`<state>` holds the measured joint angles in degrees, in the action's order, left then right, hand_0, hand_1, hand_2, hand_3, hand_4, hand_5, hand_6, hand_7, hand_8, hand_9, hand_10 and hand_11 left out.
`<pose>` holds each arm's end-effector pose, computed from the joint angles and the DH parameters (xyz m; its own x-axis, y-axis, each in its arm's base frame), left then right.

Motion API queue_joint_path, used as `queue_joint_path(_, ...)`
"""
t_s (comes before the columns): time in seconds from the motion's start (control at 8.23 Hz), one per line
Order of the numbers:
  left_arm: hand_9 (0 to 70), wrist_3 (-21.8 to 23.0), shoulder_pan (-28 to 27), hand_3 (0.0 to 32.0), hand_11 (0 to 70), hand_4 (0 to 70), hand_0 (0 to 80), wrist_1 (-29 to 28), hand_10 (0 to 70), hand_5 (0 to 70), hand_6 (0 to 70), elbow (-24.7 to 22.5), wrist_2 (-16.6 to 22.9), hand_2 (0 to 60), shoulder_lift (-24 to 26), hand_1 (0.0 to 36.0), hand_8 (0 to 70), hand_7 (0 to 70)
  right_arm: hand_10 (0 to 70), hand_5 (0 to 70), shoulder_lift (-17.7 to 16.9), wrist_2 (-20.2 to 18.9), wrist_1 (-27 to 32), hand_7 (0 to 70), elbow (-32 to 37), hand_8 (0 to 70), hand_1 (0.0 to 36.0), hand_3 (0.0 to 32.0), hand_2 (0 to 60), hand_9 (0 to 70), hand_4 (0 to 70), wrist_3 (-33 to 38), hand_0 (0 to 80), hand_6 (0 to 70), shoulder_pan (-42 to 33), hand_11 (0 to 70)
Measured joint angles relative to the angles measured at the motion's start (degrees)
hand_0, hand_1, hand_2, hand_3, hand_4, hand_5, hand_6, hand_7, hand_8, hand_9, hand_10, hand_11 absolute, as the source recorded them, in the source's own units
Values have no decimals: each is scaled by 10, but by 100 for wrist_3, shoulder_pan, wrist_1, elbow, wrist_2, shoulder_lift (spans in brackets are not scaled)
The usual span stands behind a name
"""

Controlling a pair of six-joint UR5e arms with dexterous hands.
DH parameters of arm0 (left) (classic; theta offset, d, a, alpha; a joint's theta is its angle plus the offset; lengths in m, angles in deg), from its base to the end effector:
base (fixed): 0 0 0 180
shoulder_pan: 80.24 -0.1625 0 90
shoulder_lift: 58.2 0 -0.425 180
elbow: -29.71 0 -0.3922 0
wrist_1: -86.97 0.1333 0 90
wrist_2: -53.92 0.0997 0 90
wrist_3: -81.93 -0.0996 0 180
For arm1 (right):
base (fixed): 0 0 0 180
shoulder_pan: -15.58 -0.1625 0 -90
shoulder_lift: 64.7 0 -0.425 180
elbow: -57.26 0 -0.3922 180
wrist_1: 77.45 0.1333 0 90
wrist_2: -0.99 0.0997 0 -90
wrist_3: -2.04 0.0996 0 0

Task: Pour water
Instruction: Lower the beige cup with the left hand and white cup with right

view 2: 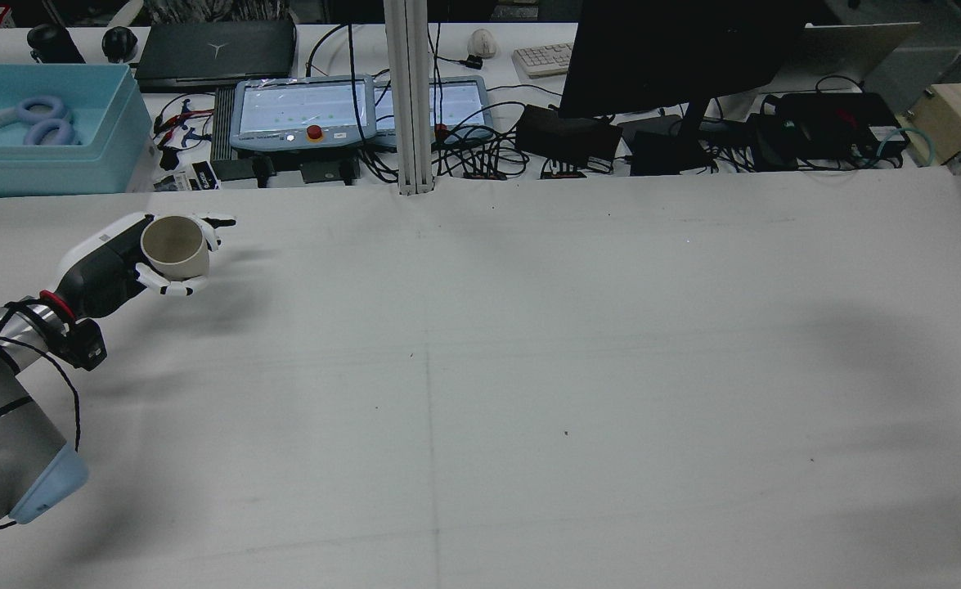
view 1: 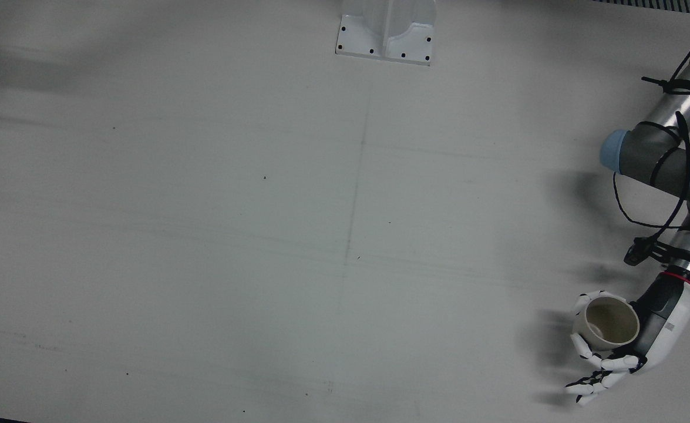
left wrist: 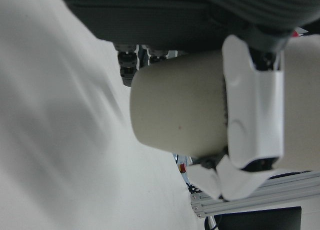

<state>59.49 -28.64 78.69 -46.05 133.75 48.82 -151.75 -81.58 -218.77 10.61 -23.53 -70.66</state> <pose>0.2740 -0.5886 0.6289 -0.8579 -0.3822 -0.3433 0.2254 0.3205 -0.9200 0.1186 -0.4250 0.9437 -0.8994 -0.0448 0.4349 -0.4325 -0.0546 -0.9000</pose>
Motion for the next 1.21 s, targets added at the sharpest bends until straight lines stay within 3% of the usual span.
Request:
queue_joint_path(0.12,81,-14,32,0,147,700,578,-196,96,700,160,146,-1,521,-116,254,113,211,33,154,218,233,142,45,387,49,0,0,0,0,175,-82,456,74,187,47)
queue_joint_path(0.24,79,-27,76,0,147,700,579,-386,96,700,157,317,-5,496,-198,249,112,208,17,80,336,540,197,0,569,20,0,0,0,0,136,-177,456,46,473,26)
queue_joint_path(0.61,78,-94,267,0,144,700,575,-822,95,700,156,578,-10,475,-520,241,112,206,1,55,551,1463,201,6,694,24,13,0,0,0,131,-311,464,50,1391,4)
queue_joint_path(0.73,77,-182,386,0,142,700,575,-951,93,700,157,598,-8,428,-605,229,113,201,0,26,649,1592,179,0,698,32,0,34,0,0,81,-367,457,27,1545,0)
queue_joint_path(0.85,71,-250,472,0,126,700,575,-1045,83,700,154,615,-5,166,-695,169,110,196,0,11,732,1646,170,0,697,37,0,138,0,0,26,-418,445,3,1615,0)
queue_joint_path(0.97,53,-291,519,0,88,598,541,-1133,59,700,132,628,-3,0,-801,77,99,178,0,9,785,1669,167,0,688,40,0,170,0,0,14,-436,439,0,1645,0)
queue_joint_path(1.09,39,-313,537,0,61,550,520,-1187,42,392,113,635,-3,0,-888,31,93,167,0,12,812,1677,167,0,675,45,0,182,0,0,12,-434,439,0,1657,0)
queue_joint_path(1.21,35,-323,528,0,52,561,510,-1212,36,242,107,638,-2,0,-966,15,92,165,0,14,823,1680,166,0,659,47,0,186,0,0,18,-428,439,0,1660,0)
